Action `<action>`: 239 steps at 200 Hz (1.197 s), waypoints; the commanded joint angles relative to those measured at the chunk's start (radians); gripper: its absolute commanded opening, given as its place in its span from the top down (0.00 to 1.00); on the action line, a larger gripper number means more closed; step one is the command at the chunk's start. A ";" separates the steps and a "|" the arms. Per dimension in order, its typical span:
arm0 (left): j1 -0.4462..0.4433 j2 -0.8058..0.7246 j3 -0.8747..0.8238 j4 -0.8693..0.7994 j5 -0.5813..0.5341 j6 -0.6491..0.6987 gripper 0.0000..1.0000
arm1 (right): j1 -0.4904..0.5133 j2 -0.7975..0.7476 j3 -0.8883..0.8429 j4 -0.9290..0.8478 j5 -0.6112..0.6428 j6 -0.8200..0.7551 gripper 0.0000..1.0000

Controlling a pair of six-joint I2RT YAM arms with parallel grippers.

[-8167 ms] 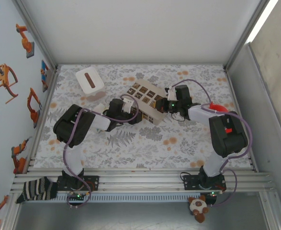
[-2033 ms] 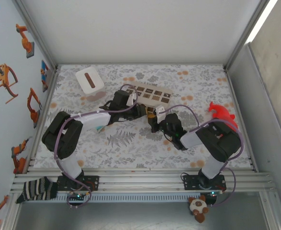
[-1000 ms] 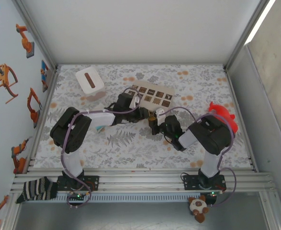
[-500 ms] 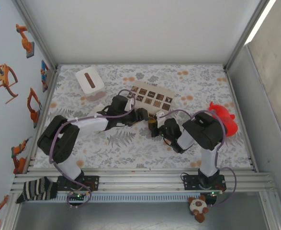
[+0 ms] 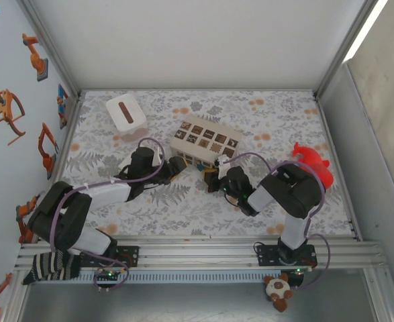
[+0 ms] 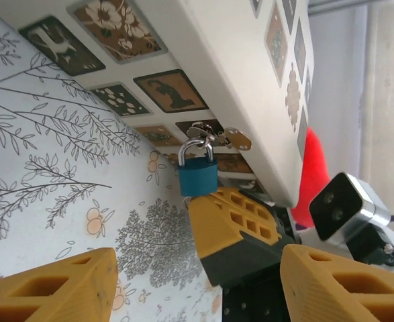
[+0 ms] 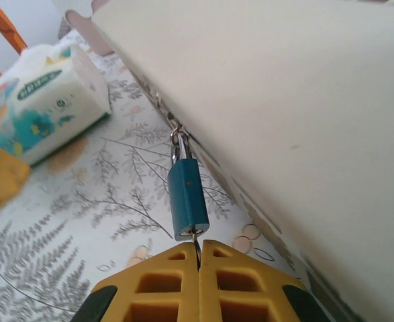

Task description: Unlock the padlock with the key

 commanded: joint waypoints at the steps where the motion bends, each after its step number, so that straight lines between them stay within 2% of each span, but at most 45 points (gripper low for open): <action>1: 0.008 0.064 -0.051 0.284 0.026 -0.156 0.40 | 0.026 -0.050 0.013 0.031 0.055 0.131 1.00; 49: 0.007 0.230 -0.089 0.562 -0.005 -0.271 0.47 | 0.085 -0.057 0.036 -0.022 0.087 0.151 1.00; 80: 0.004 0.261 -0.096 0.575 -0.027 -0.281 0.49 | 0.093 -0.052 0.043 -0.031 0.096 0.169 1.00; 136: 0.001 0.287 -0.107 0.557 -0.056 -0.292 0.63 | 0.148 -0.022 0.060 -0.018 0.146 0.230 1.00; 195: -0.017 0.222 -0.179 0.555 -0.124 -0.331 0.61 | 0.177 -0.004 0.074 -0.028 0.165 0.296 1.00; 239: -0.062 0.233 -0.206 0.659 -0.156 -0.383 0.56 | 0.189 0.009 0.092 -0.030 0.160 0.312 1.00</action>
